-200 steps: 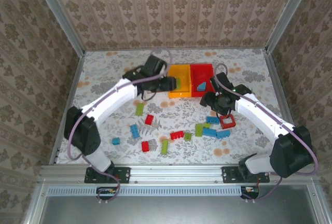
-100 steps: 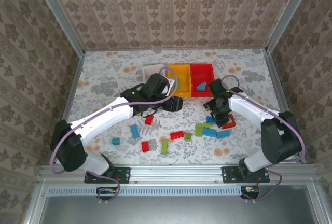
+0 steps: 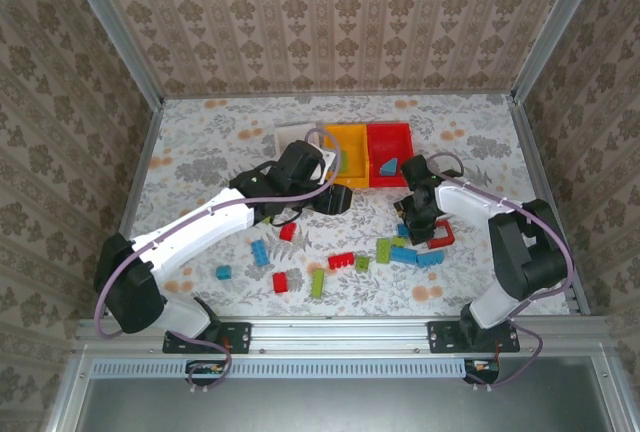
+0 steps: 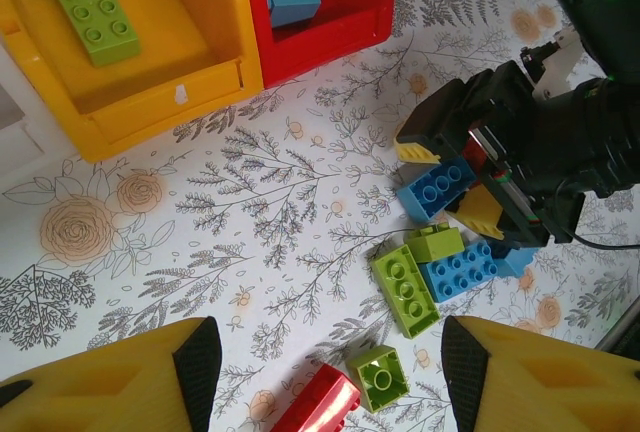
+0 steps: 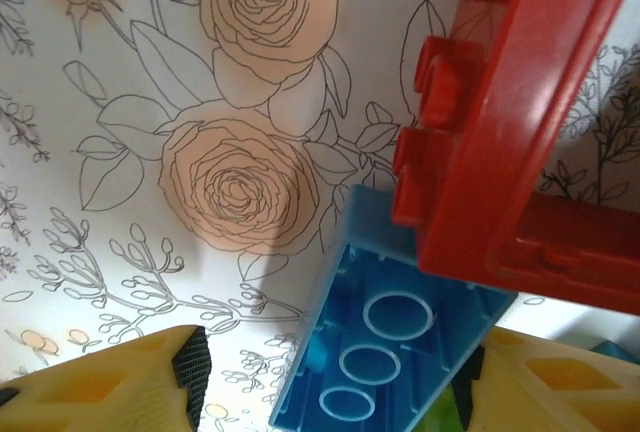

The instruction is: Sort the legos into containers by color

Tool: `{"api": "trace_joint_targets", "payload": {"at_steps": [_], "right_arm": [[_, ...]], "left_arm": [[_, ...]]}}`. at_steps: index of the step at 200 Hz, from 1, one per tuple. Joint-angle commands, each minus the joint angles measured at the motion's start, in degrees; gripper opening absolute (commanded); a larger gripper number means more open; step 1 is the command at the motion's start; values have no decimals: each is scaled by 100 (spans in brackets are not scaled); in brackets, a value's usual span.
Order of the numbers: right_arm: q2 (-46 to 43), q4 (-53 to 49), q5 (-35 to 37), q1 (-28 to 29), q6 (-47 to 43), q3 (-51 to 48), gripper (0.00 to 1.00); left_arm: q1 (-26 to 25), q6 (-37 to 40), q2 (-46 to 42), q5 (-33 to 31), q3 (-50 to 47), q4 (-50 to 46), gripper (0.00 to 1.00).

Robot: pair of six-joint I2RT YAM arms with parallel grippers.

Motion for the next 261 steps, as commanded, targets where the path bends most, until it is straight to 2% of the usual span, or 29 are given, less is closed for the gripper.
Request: {"api": "trace_joint_targets", "payload": {"at_steps": [1,43,75,100,138,157,182,203,229,261], "right_arm": [[137,120,-91,-31,245,-122,63],[165,350,29,-33,47,0,39],[-198,-192,696,71,-986,820,24],[-237,-454,1105,116,-2003,1447,21],[653,-43,1157,69,-3905,2633,23],[1328,-53,917,-46,-4394,3349,23],[2140,-92,378,-263,-4636,4143,25],[2694,-460,254,-327,-4673,4758,28],[2873,-528,291,-391,-4573,4884,43],[2854,-593,227,-400,-4554,4927,54]], "left_arm": [[-22,134,-138,-54,54,73,62],[-23,96,-204,-139,108,104,62],[-12,71,-281,-270,361,94,62],[18,86,-232,-308,599,85,62],[80,75,-129,-342,846,64,62],[98,96,-77,-332,959,23,62],[101,101,-77,-401,1002,-35,62],[105,81,-125,-494,935,-105,62],[108,44,-270,-632,777,-175,62],[133,13,-420,-847,534,-471,62]]}}
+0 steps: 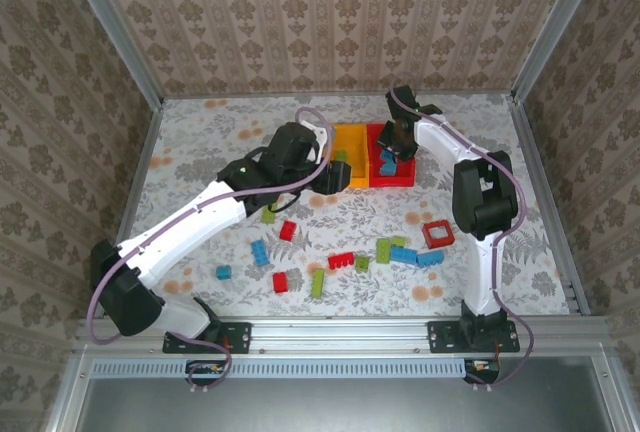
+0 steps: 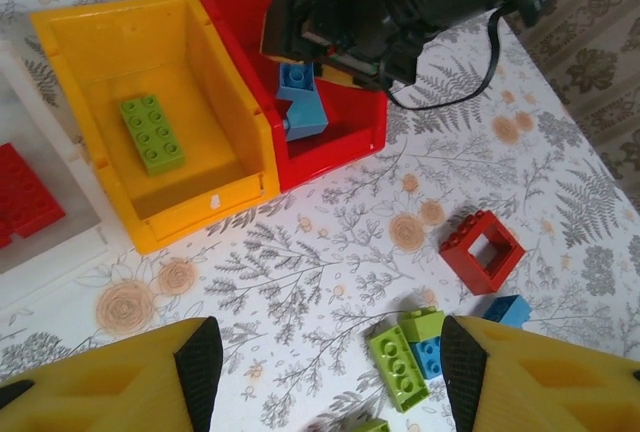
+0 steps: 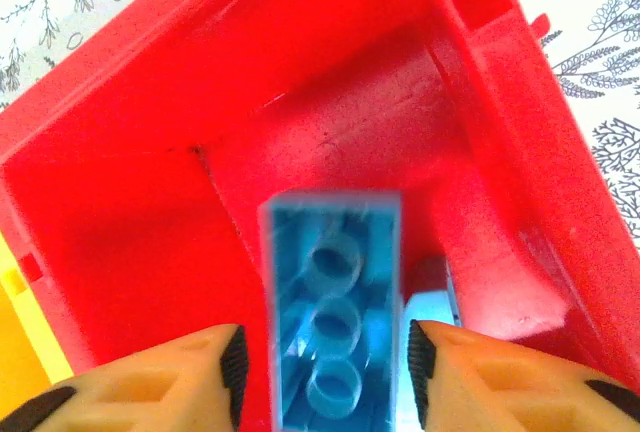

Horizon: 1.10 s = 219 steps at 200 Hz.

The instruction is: Sort the legos into containers by color

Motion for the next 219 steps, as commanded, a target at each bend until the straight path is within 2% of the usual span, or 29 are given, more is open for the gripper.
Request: {"api": "trace_joint_targets", "payload": {"at_steps": [1,31,57,75,91,103,118,143,174,219], "right_arm": [[-20,-252,-145,14,-71,236,54],[-394,-323,-70,20,-67,131,57],[-1206,111,-24,175,-307,-500,58],[-1912,773,-152,537,-859,-1197,61],[-2544,1793,-778,1060,-1625,-2042,65],[-2882,2416,-1365,1483,-2068,-2565,68],[-3066,2726,-1870,1967,-2342,-2978,69],[-3165,2920,-2054,2509,-2325,-3401,71],[-3169,2849,-2016,2645,-2110,-3514,72],[-3122,2636,-2081,2645,-2172,-3339,72]], "left_arm": [[62,14,-272,-284,-186,-348,62],[348,-424,-545,-729,-583,-880,63],[1103,-892,-580,-658,-977,-1451,65],[1641,-820,-315,-528,-1077,-1793,66],[1918,-526,26,-470,-1114,-1896,66],[2037,-325,256,-430,-1125,-1854,66],[2165,-64,528,-305,-1163,-1716,66],[2451,355,902,33,-1219,-1380,67],[2518,783,1483,176,-1113,-1260,67],[2529,866,2120,305,-1047,-967,63]]}}
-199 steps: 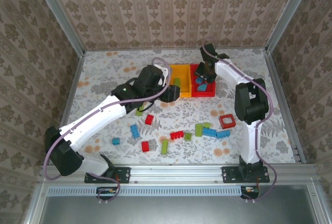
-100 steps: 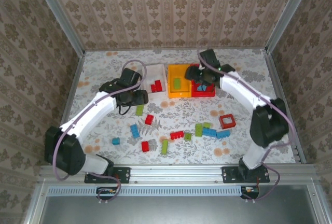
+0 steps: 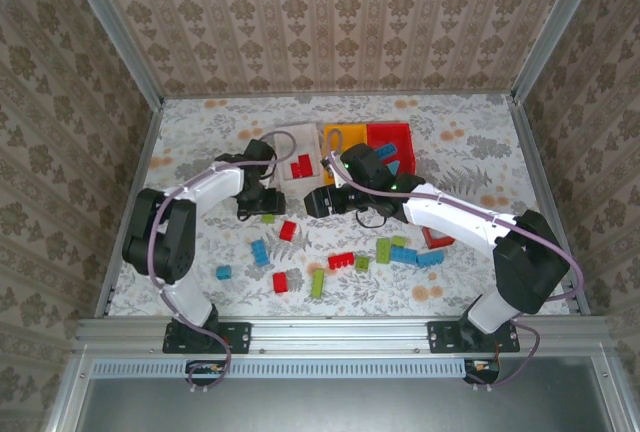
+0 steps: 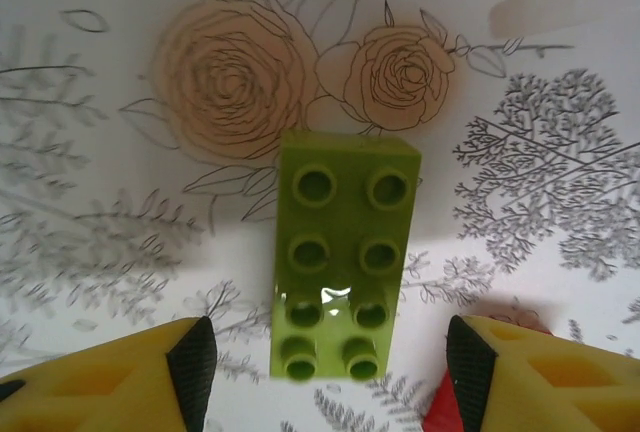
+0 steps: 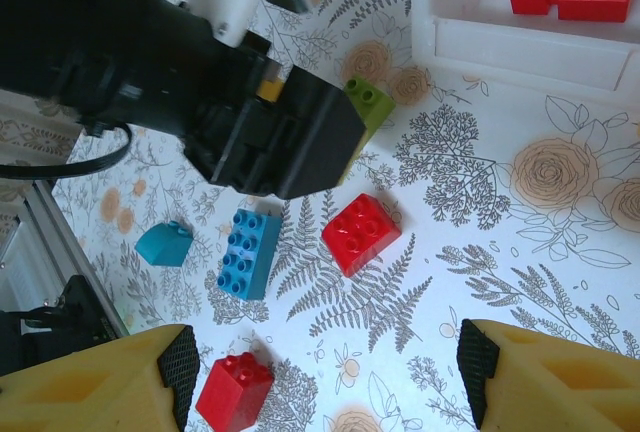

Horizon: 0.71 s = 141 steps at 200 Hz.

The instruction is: Sort the legos into containers by color

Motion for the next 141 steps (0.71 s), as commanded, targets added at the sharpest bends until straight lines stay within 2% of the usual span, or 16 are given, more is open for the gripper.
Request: {"api": "trace_joint_targets", "payload": {"at_steps": [1,17,42,74,109,113,141], "right_arm": [[22,6,-184,-19,-122,176,72],[57,-14,-216,-19,-76,198,72],[86,-28,-189,-19,-50,214,72],[63,-115,-104,-36,-79,281,71],[-389,66,477,-169,-11,145,71],[-481,163,579,-209,25,67,71],[-972,775,1221,-572,405,-443,75]], "left_arm": [[19,243,183,154,85,178,63],[22,221,307,49,136,198,57],[-2,192,403,-86,97,261,41],[-55,118,236,-341,-76,251,31],[-225,-75,-639,-724,371,-346,28],[-414,-89,-717,-715,481,-412,28],[-895,-296,-737,-627,1429,-723,28]]}}
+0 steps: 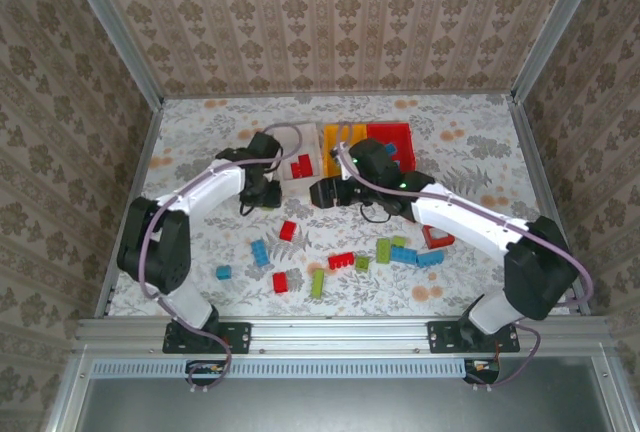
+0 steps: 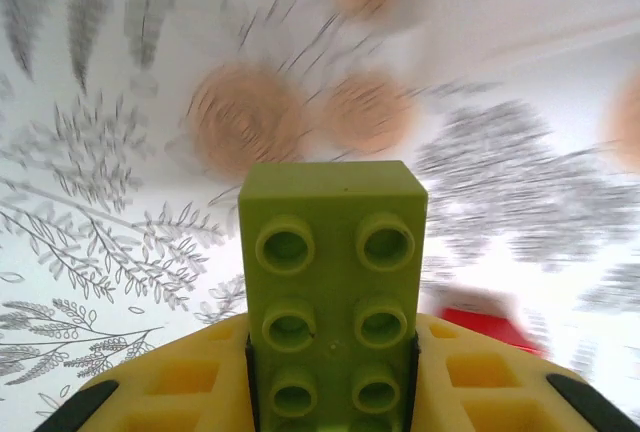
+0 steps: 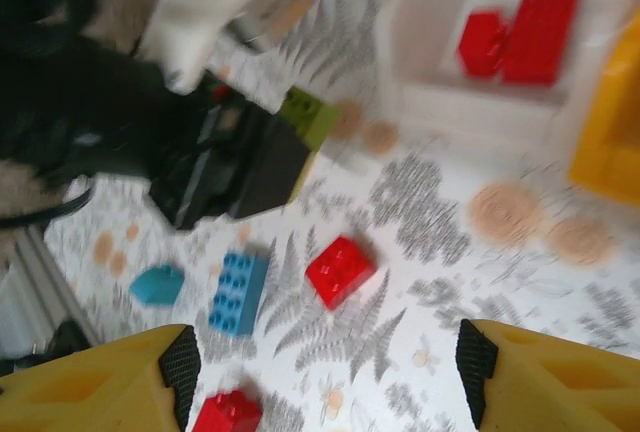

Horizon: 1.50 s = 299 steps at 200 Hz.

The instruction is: Sort the legos into containers by color

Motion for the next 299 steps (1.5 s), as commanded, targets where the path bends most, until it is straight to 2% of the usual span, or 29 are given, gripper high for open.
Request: {"api": "trace_joint_targets", "payload": {"at_steps": [1,38,63,112,165,199,221,272,299], "right_arm": [[-522,557,758,-315,317,-317,75],[-525,482,717,-1039,654,-321,75],[-791,429,531,-1443,784,-299,75],[-1151,139,473,-1645,718,-366,75],[-1515,-25,477,-1758,759,-707,75],[-1562,-52,495,-1782,767,-746,76],[-1545,-60,495,-1777,784,-735,76],[-1538,-340,398,-1702,365,-687,75],[-1336,-811,455,-1024,-626,-494,75]], "left_arm": [[-418,-282,-163,-50,841,-343,28],[-1010,-625,709,192,2148,-118,28],[-1144,-842,1641,480,3130,-11,27],[-1064,-1146,3122,1063,4511,108,28],[-1007,-1395,3903,1400,5146,80,33],[-998,-1420,3951,1424,5164,33,48],[-990,-1403,3873,1394,5156,-45,54],[-989,-1455,2988,1062,4618,-15,54],[-981,-1704,1902,594,3602,115,55]]}}
